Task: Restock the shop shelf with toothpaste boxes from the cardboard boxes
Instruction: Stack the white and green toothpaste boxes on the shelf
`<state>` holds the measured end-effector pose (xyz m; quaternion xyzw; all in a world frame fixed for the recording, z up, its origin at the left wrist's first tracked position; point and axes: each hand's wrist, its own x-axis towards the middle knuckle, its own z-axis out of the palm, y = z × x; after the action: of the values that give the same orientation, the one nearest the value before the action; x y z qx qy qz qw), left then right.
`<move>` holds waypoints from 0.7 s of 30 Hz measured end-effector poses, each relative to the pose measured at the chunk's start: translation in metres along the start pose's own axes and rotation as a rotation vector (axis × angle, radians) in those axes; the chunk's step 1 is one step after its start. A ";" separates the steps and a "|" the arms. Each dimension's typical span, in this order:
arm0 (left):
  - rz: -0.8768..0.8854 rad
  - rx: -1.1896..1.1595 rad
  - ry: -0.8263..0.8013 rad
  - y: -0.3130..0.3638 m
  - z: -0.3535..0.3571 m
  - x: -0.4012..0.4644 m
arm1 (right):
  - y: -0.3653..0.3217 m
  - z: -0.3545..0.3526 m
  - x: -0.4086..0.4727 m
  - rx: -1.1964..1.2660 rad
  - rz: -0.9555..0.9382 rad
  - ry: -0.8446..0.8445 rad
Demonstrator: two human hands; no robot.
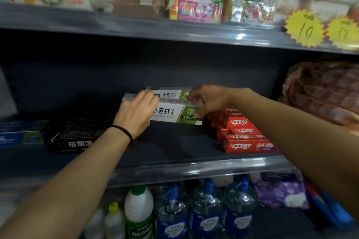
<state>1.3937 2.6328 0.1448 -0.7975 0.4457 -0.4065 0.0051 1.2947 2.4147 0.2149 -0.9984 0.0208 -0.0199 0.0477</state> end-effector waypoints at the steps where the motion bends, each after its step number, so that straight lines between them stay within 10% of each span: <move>1: -0.003 -0.002 0.010 0.004 -0.002 -0.001 | -0.002 0.001 -0.003 -0.001 -0.004 -0.002; 21: -0.154 -0.366 -0.443 -0.020 0.007 0.016 | 0.032 0.026 -0.007 -0.071 0.121 0.057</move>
<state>1.4164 2.6314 0.1578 -0.8860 0.4377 -0.1346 -0.0724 1.2878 2.3852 0.1858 -0.9955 0.0829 -0.0447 0.0127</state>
